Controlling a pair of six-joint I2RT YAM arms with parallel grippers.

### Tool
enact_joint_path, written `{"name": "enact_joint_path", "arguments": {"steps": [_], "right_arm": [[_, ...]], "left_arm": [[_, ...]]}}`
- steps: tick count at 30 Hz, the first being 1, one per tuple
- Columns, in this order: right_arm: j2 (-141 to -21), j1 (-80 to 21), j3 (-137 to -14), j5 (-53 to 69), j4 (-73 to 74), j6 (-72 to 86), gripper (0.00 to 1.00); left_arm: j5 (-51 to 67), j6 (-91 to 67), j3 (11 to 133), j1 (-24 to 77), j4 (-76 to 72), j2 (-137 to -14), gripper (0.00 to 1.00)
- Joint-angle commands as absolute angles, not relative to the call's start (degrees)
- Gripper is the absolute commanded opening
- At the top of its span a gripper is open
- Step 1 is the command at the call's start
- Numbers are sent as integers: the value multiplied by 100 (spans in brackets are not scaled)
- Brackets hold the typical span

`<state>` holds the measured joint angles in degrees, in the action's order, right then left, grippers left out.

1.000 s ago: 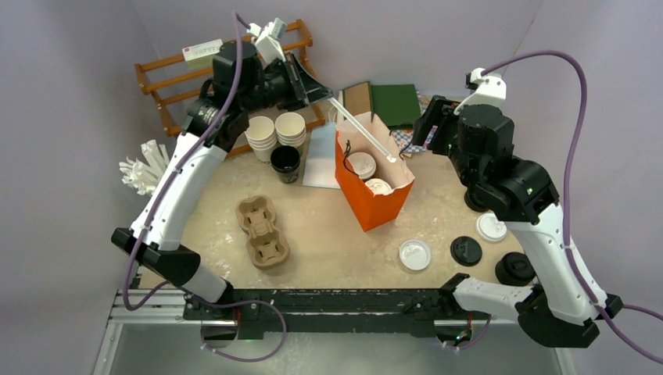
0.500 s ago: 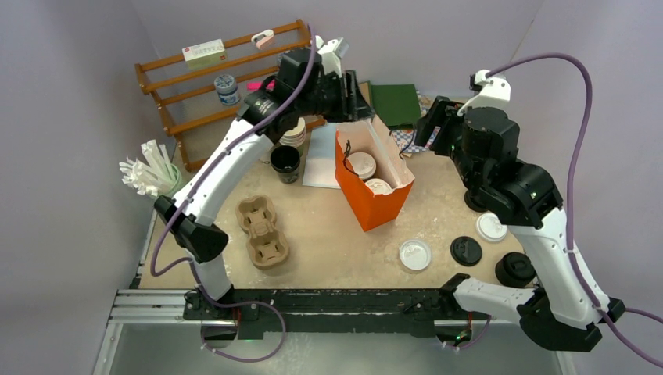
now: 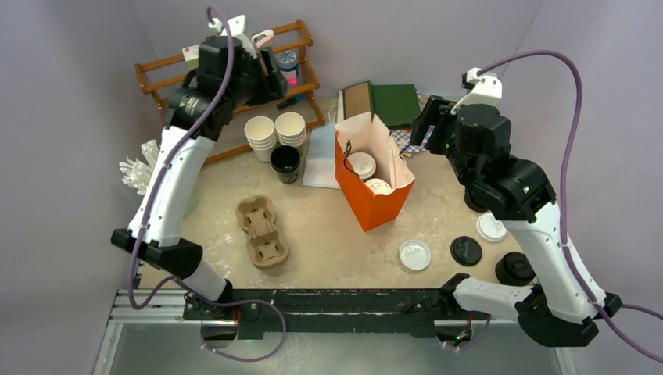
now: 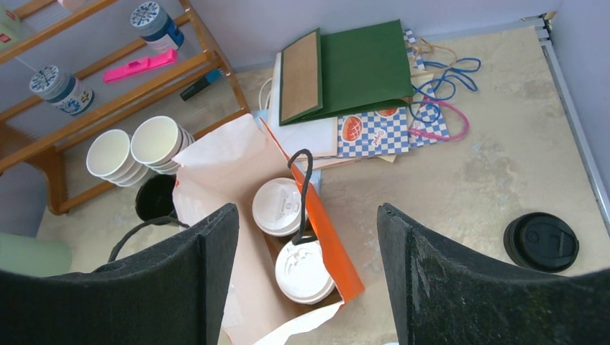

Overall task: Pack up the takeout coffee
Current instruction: Pick up the straw from the storage cup.

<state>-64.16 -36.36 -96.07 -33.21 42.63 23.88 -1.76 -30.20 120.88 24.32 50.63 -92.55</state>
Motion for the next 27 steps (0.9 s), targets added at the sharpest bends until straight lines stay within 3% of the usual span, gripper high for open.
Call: {"name": "enact_joint_path", "arguments": {"steps": [1,6,12,21,27], "right_arm": [[-6476,-3638,-9649,-3165,4061,2274,73],[-6486,-3639,-9690,-3035,4168,2327,72],[-6544,-3639,-9786,-2900,4394,2379,71],[-7008,-3639,-10354,-2800,4816,2391,71],[-7347,-3639,-10762,-2710,5317,2406,71]], "left_arm": [[-1369,-2574,11589,2111,5560,-8856,53],[-1835,-2730,11327,1603,6084,-8915,45],[-2781,-2924,10416,1047,5714,-8689,36],[-3810,-2716,9588,58,5173,-8619,40],[-3749,-2357,9035,-685,4653,-8558,41]]}}
